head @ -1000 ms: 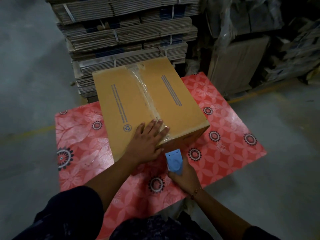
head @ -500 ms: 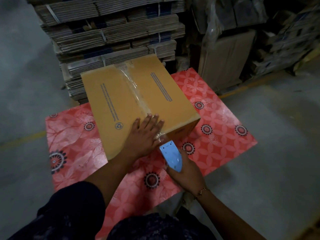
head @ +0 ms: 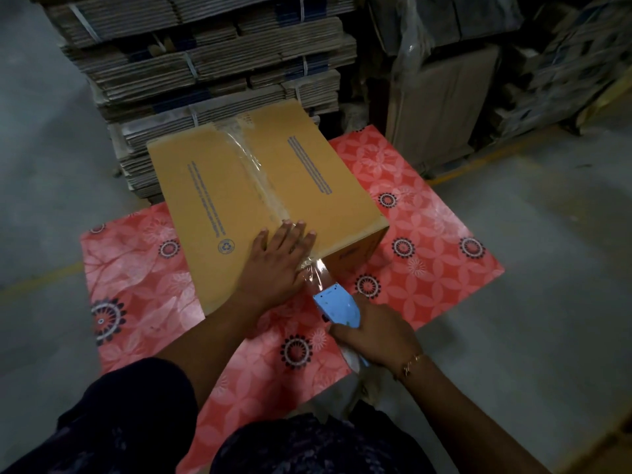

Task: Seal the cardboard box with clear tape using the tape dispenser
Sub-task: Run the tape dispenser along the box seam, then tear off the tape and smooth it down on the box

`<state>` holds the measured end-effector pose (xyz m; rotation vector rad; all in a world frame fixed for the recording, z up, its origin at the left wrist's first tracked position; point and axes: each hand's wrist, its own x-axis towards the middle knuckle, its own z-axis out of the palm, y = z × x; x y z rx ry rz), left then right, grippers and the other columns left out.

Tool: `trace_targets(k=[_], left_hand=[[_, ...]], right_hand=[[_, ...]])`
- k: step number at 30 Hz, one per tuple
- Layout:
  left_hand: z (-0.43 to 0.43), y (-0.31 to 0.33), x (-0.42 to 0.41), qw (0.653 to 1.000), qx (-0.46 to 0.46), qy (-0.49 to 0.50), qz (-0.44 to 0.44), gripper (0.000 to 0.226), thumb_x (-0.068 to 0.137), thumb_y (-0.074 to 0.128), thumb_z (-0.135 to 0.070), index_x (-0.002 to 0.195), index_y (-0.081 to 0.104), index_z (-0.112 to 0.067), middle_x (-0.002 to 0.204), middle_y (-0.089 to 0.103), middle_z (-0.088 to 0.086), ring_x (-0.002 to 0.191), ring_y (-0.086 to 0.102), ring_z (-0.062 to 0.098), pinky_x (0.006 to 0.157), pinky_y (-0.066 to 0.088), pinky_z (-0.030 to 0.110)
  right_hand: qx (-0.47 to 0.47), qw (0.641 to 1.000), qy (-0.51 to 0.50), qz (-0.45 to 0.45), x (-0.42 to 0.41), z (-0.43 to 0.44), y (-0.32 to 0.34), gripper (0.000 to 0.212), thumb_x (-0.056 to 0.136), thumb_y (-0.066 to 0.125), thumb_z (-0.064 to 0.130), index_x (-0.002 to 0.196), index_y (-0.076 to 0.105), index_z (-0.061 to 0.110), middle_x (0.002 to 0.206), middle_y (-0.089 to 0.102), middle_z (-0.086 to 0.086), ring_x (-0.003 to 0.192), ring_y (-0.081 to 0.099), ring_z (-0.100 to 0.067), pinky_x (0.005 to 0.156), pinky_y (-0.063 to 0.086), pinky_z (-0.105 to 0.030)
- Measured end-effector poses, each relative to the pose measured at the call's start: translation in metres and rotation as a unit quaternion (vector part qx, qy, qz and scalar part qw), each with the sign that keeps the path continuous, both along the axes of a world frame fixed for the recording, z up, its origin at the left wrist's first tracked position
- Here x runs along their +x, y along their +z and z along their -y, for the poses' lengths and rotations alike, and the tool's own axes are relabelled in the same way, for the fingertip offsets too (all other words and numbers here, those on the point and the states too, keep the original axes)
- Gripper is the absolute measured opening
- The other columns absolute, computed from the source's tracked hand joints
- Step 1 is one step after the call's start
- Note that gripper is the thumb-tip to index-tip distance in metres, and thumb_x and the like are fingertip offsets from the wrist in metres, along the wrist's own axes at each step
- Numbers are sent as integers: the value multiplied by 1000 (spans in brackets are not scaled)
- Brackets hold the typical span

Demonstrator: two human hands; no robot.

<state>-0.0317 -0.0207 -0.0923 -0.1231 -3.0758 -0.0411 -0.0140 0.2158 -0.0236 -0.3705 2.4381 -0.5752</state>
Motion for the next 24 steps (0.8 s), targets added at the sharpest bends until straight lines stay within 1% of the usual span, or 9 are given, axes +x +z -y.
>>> trace_targets(k=[3,6,8,10,12,15,17,21,24], left_hand=[[-2,1,0,1000,-3,4,0,69,99,34,-60,158,32,-26,167,33,5,153,33,28,116,32,61],[-2,3,0,1000,-6,7,1,68,100,33,-60,158,33,-25,166,34,6,152,33,28,115,33,61],[-3,5,1,1000,-1,3,-6,68,99,27,-60,157,35,-24,166,36,7,152,35,29,116,32,61],[-1,3,1,1000,-2,-2,-11,70,98,27,-61,158,33,-25,167,33,7,153,33,28,117,30,61],[0,1,-1,1000,-4,-1,-10,71,98,34,-63,159,30,-25,168,30,6,154,30,28,118,29,61],[0,-1,-1,1000,-2,2,-6,74,97,40,-65,159,29,-26,169,29,6,154,29,28,118,27,60],[0,-2,-1,1000,-4,2,-4,73,98,41,-64,159,28,-26,169,27,5,155,27,27,118,26,60],[0,0,-2,1000,-5,3,1,73,98,37,-64,160,27,-26,170,26,5,155,26,27,119,26,60],[0,2,-2,1000,-2,3,3,73,99,31,-67,159,27,-26,170,26,5,156,26,27,118,26,60]], right_hand=[[47,997,18,51,-39,24,8,61,63,65,65,108,69,24,102,73,-4,89,67,-24,74,54,-35],[133,973,130,135,-63,38,-1,54,58,67,62,94,76,23,104,74,-3,85,66,-21,75,54,-30],[212,947,192,143,-53,28,-18,53,67,64,60,102,74,22,108,73,-8,91,67,-24,78,53,-30],[217,952,202,81,-37,8,-44,77,72,62,64,136,53,22,126,66,-10,109,65,-30,88,52,-36],[180,957,227,-18,-23,-7,-68,80,78,63,54,147,34,23,129,64,-9,112,64,-33,87,51,-39],[175,907,323,-204,-9,-10,-99,79,73,68,31,146,41,22,114,69,-8,97,65,-34,81,51,-46],[157,883,351,-269,-6,-9,-113,77,65,69,19,140,49,18,101,71,-6,87,64,-32,76,53,-46],[138,869,371,-298,-8,-12,-128,70,76,46,13,145,43,17,100,66,-6,87,61,-33,79,48,-45],[108,884,353,-288,-1,-15,-125,67,79,52,26,145,44,17,106,66,-7,98,61,-33,92,44,-50]])
